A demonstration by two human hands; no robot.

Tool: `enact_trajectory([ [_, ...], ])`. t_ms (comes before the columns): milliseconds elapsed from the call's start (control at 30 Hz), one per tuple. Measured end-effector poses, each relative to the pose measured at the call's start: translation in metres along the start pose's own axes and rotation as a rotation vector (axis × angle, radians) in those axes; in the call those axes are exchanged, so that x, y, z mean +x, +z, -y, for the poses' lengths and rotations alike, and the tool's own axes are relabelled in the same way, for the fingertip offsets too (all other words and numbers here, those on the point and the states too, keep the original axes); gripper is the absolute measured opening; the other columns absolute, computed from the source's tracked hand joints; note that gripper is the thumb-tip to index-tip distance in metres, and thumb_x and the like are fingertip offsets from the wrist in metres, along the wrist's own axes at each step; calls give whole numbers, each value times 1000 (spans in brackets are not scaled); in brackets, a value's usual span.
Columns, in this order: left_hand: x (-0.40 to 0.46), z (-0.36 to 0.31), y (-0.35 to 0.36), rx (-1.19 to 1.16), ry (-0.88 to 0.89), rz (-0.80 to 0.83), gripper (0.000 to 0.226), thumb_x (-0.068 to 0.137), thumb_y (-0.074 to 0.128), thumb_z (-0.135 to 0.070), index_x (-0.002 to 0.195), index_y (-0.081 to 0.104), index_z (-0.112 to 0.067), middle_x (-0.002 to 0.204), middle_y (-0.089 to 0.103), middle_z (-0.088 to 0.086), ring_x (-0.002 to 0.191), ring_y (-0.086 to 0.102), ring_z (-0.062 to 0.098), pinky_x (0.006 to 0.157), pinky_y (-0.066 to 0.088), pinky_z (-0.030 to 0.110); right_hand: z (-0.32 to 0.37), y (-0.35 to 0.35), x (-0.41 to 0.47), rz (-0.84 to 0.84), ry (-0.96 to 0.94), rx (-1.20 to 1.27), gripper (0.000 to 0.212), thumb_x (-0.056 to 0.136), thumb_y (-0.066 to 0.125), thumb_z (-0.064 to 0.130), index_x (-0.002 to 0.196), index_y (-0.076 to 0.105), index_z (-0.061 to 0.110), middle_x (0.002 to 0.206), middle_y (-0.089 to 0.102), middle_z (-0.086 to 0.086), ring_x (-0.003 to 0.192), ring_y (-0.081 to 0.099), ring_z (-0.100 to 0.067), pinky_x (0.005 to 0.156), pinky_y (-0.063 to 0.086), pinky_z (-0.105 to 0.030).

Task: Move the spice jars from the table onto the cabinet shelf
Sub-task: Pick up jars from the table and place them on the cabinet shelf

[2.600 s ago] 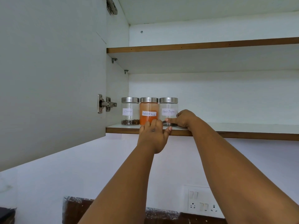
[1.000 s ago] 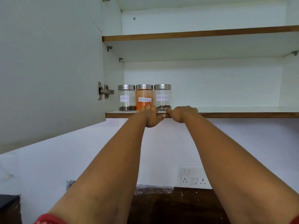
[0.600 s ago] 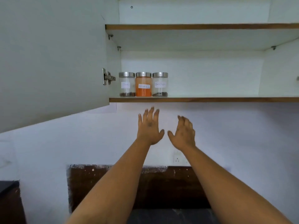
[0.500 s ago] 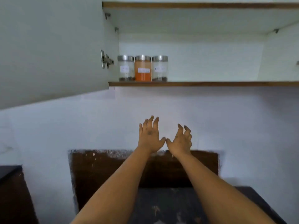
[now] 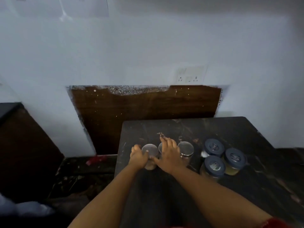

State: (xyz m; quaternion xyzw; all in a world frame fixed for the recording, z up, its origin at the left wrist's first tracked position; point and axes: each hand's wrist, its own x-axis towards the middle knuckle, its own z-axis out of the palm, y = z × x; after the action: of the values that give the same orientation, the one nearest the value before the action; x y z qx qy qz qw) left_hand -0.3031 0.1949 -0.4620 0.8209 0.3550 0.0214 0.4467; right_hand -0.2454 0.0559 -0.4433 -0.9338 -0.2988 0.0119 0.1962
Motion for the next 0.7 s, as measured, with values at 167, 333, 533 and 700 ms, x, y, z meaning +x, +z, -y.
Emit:
enact_trajectory([
  [167, -7, 18, -11, -169, -102, 136, 48, 98, 47, -28, 142, 35, -14, 141, 47, 12, 124, 49, 29, 101, 44, 41, 12, 18, 17, 316, -65, -136, 107, 75, 54, 68, 156, 4, 18, 162, 15, -4, 150, -11, -25, 117, -4, -51],
  [333, -17, 23, -9, -399, -197, 180, 39, 95, 51, -23, 133, 45, -15, 129, 53, 10, 108, 54, 21, 93, 47, 36, 22, 33, 18, 204, -13, -137, 100, 76, 61, 66, 152, 22, 15, 148, 38, -7, 141, 22, -28, 115, 18, -44],
  [533, -22, 29, -13, -748, -264, 4, 25, 88, 52, -19, 108, 65, -11, 107, 67, 11, 101, 63, 29, 93, 53, 47, 27, 28, 6, 54, -33, 40, 82, 65, 70, 67, 126, 52, 16, 122, 45, -4, 114, 42, -21, 95, 40, -33],
  [700, -37, -24, -23, -924, -43, -52, 20, 91, 52, -32, 92, 71, -25, 101, 69, 3, 96, 61, 21, 73, 50, 33, 36, -17, 12, -153, 173, 529, 67, 65, 78, 52, 118, 53, 20, 113, 41, 5, 97, 46, -8, 79, 40, -23],
])
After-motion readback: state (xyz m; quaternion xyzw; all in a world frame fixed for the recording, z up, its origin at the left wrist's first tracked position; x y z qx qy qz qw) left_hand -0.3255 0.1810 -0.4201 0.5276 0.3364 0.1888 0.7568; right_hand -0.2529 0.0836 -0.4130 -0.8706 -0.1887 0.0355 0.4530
